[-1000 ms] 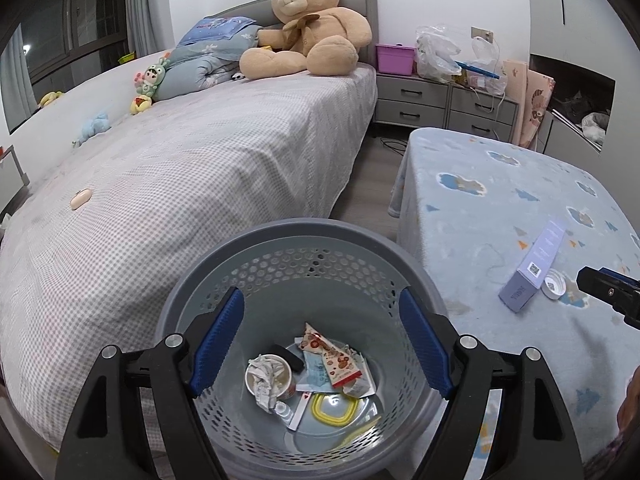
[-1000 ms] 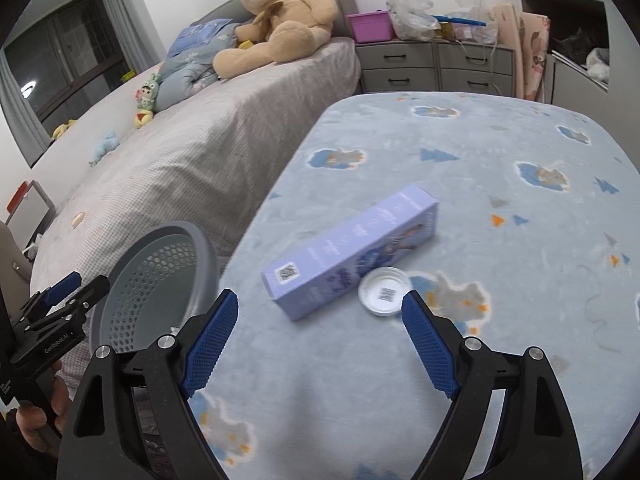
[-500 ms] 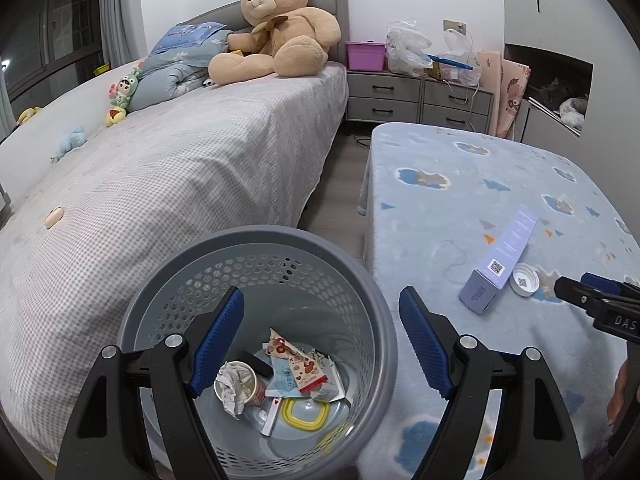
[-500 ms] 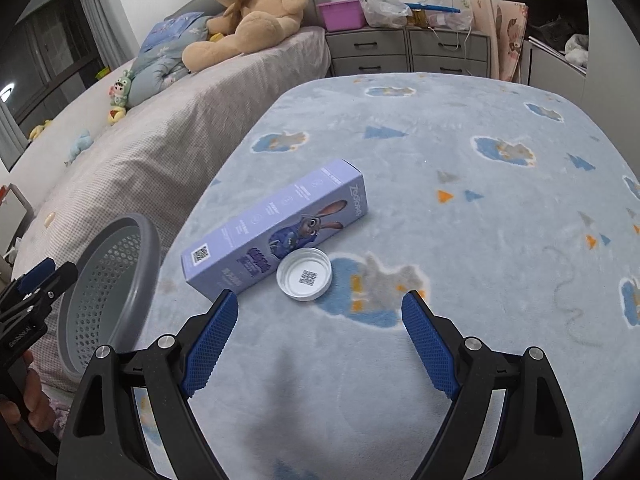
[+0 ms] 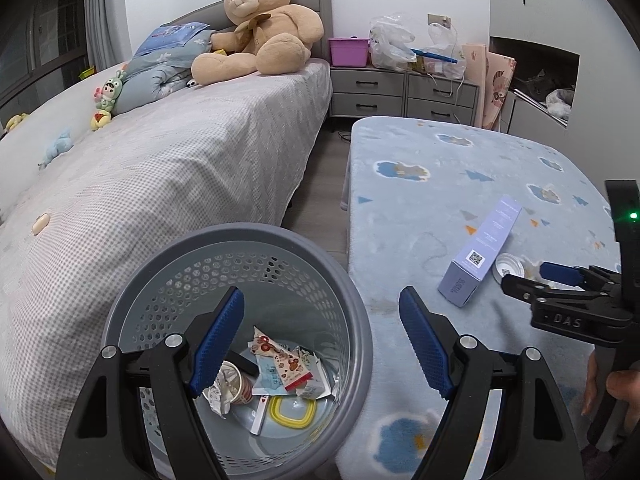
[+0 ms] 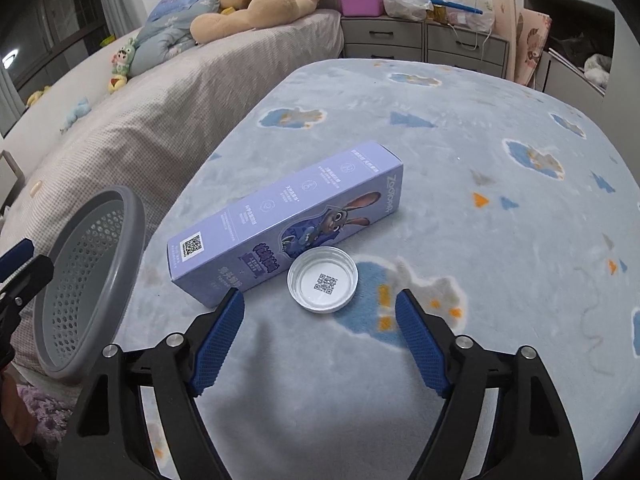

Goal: Collect trash
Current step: 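Move both grippers back over the table toward the lavender box and cap, then grasp the white bottle cap with the right gripper while the left grasps the lavender box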

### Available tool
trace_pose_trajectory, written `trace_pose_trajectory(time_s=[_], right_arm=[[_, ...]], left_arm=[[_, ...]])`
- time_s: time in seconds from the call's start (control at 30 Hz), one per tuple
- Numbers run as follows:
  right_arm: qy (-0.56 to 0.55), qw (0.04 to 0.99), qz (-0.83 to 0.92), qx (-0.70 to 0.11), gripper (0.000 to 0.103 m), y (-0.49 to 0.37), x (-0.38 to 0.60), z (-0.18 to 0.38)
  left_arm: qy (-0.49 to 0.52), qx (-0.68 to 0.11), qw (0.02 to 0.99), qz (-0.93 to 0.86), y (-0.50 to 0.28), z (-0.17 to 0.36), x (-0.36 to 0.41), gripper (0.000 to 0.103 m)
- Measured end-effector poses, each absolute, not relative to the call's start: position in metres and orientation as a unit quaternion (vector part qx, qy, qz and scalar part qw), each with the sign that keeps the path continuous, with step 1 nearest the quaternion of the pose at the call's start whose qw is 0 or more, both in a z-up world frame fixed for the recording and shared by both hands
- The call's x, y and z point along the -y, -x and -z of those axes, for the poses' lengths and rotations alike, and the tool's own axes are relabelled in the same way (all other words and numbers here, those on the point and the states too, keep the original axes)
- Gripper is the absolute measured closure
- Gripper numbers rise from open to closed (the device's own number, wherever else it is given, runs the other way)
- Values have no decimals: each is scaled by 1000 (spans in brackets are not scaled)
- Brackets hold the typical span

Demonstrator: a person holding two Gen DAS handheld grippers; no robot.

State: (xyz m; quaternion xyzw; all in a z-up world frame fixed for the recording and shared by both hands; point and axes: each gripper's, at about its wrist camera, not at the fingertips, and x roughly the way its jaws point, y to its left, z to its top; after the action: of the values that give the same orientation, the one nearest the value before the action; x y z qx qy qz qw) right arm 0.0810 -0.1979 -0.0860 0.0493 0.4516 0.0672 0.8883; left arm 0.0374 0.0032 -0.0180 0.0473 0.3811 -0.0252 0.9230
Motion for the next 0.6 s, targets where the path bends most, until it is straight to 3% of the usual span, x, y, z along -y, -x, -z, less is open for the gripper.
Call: trace_pose_trajectory(time_s=[0.4,0.53,0.6], right_arm=[[-23,884,-50,-465,42,-95,193,98],[-20,884,-51,-464,60,-97,192,97],[-20,885,-55,-463,64,-96,192,96]], left_arm=[[-49,-384,921,38,-39,20,3,27],[-51,-387,920,40,-39,21,5,27],[-54,-387,919,41,-40,23,9,27]])
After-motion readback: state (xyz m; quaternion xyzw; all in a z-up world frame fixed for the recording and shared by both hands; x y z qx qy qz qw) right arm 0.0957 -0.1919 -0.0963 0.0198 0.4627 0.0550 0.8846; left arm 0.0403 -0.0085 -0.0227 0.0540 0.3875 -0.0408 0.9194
